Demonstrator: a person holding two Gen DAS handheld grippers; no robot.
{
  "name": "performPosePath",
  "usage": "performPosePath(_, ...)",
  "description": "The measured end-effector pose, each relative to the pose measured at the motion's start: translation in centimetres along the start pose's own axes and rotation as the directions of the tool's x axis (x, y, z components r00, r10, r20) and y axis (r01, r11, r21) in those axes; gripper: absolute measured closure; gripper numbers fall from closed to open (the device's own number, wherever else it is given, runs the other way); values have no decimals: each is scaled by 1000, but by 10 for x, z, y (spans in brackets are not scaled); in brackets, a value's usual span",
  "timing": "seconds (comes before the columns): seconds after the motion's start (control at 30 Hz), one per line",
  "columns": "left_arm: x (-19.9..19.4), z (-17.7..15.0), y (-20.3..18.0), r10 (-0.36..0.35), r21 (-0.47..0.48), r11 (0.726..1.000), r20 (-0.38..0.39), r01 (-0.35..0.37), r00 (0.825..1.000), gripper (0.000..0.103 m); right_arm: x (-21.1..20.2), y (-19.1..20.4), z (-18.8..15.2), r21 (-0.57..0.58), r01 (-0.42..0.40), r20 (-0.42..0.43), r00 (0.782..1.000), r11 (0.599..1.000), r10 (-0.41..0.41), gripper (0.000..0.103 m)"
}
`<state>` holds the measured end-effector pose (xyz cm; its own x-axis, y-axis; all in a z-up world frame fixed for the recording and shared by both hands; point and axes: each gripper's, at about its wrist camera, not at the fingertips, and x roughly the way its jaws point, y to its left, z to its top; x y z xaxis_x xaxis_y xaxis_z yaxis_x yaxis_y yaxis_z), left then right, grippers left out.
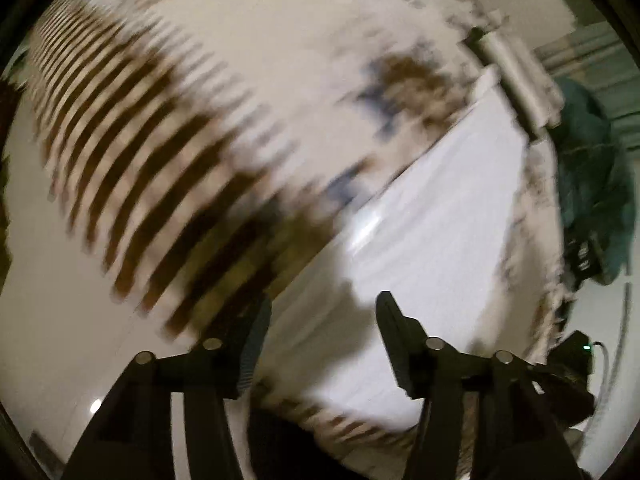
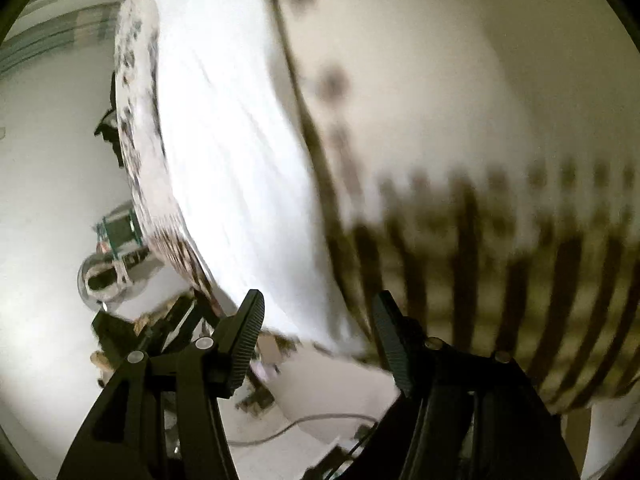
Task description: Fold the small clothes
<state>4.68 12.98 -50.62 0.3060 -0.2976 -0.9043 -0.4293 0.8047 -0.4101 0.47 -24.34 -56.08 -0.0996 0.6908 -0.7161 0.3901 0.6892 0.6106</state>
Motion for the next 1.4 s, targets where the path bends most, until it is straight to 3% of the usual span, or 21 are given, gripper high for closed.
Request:
performPosePath(0.07, 4, 36, -32, -64, 36, 997, 27, 63, 998, 39, -19, 19, 29, -19, -18, 50, 999, 1000, 19, 44)
performPosePath(0.23, 59, 157, -144, -193, 196, 962, 2, 188, 981, 39, -70, 59, 126, -35, 57, 199, 979, 998, -49, 44)
performPosePath(0.33, 117, 224, -205, -234, 291, 925, -69, 244, 970, 39, -90, 73, 199, -24, 103, 271, 958, 994, -92, 44)
performPosePath(0.4, 168, 266, -242, -256, 345, 893, -140, 290, 956, 38, -98, 83, 249, -12, 85, 298, 951, 996, -78, 44)
performPosePath(0.53, 234, 307, -269, -230, 378, 873, -242, 310, 943, 39, -101, 80, 361, -43, 7, 301, 953, 999, 6, 39)
performPosePath(0.6, 261, 317, -274, -241, 361, 868, -291, 340, 926, 39, -88, 79, 398, -55, -36, 272, 961, 998, 50, 38)
performPosePath(0.7, 268, 320, -284, -288, 363, 849, -291, 384, 912, 39, -61, 82, 437, -56, -98, 237, 965, 994, 109, 37)
performPosePath(0.77, 263, 318, -294, -308, 397, 829, -263, 393, 914, 48, -56, 84, 449, -60, -139, 235, 960, 988, 149, 34)
performPosePath(0.8, 258, 313, -302, -312, 443, 807, -243, 391, 918, 91, -54, 86, 453, -67, -150, 237, 958, 986, 162, 34)
performPosePath(0.83, 259, 314, -308, -304, 463, 798, -243, 385, 921, 99, -54, 90, 458, -78, -160, 244, 954, 984, 174, 34)
performPosePath(0.87, 253, 308, -314, -309, 491, 782, -229, 384, 923, 99, -55, 94, 460, -95, -160, 249, 952, 983, 179, 37)
performPosePath(0.9, 251, 308, -317, -318, 503, 773, -220, 387, 922, 99, -56, 100, 461, -127, -139, 256, 952, 982, 168, 61)
performPosePath(0.93, 247, 307, -319, -321, 512, 768, -211, 385, 923, 99, -57, 103, 457, -140, -106, 256, 956, 984, 139, 91)
performPosePath(0.97, 243, 306, -321, -326, 514, 767, -201, 383, 924, 99, -58, 107, 455, -151, -86, 250, 960, 985, 123, 95)
performPosePath(1.07, 216, 300, -319, -358, 523, 758, -168, 391, 919, 99, -65, 120, 441, -189, -80, 273, 953, 979, 130, 96)
performPosePath(1.23, 165, 282, -307, -409, 569, 715, -130, 406, 903, 99, -88, 146, 404, -277, -111, 307, 931, 954, 197, 97)
performPosePath(1.3, 143, 266, -298, -430, 578, 699, -130, 421, 893, 99, -97, 157, 377, -330, -108, 311, 926, 938, 216, 97)
performPosePath(1.4, 115, 242, -264, -439, 555, 700, -160, 449, 884, 96, -111, 152, 326, -392, -107, 302, 923, 914, 237, 97)
